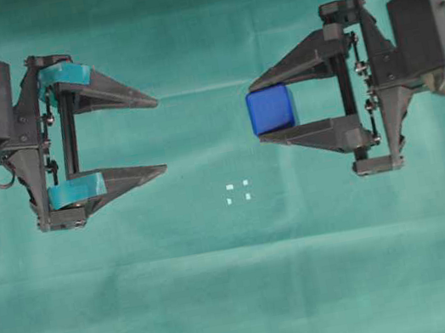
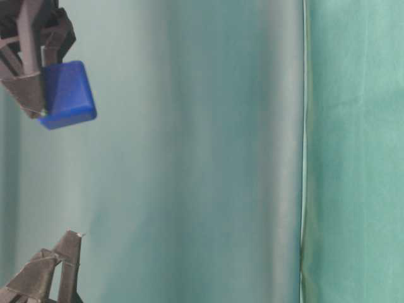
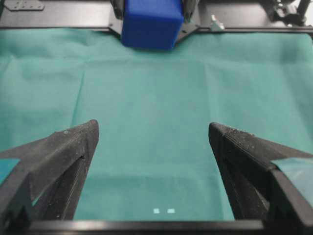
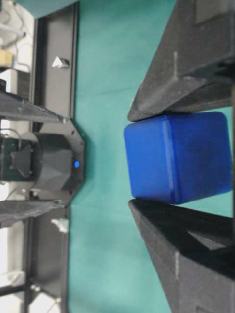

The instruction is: Handover the blue block to the right arm after grasping it with the left arm, then place it in the designated position.

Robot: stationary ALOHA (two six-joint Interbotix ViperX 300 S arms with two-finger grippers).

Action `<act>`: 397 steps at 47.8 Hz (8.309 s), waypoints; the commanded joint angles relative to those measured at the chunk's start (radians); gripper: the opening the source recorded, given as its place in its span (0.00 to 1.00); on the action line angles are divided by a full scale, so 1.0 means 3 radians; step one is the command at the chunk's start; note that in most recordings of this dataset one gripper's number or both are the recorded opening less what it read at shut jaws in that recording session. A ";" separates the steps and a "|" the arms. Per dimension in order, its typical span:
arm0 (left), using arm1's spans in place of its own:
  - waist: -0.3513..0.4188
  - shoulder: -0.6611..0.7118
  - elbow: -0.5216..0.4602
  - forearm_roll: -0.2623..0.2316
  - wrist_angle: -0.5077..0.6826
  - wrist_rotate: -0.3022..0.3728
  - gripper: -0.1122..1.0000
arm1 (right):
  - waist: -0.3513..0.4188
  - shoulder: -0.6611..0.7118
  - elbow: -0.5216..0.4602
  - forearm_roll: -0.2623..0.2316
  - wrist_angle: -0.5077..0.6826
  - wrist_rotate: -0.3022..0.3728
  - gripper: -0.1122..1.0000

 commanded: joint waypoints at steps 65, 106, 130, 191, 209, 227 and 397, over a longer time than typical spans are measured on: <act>0.0005 -0.0015 -0.0087 -0.0005 -0.0010 0.0000 1.00 | 0.0005 -0.0061 -0.0077 0.0010 0.0000 0.0036 0.59; 0.0005 -0.0015 -0.0107 0.0000 -0.0010 0.0010 1.00 | 0.0061 -0.0061 -0.0087 0.0041 0.0373 0.0072 0.59; 0.0005 -0.0015 -0.0118 -0.0005 -0.0010 0.0010 1.00 | 0.0199 -0.0056 -0.0092 0.0194 0.0951 0.0066 0.59; 0.0005 -0.0015 -0.0128 0.0000 -0.0010 0.0005 1.00 | 0.0199 0.0261 -0.0082 0.0199 0.0910 0.0056 0.59; 0.0005 -0.0015 -0.0123 0.0000 -0.0010 0.0005 1.00 | 0.0189 0.1038 -0.0077 0.0189 0.0281 0.0061 0.59; 0.0005 -0.0015 -0.0123 -0.0005 -0.0005 0.0005 1.00 | 0.0051 0.1641 -0.0102 0.0189 -0.0302 0.0061 0.59; 0.0005 -0.0015 -0.0143 0.0000 0.0005 0.0010 1.00 | 0.0000 -0.0266 0.0010 -0.0179 0.0235 0.0000 0.73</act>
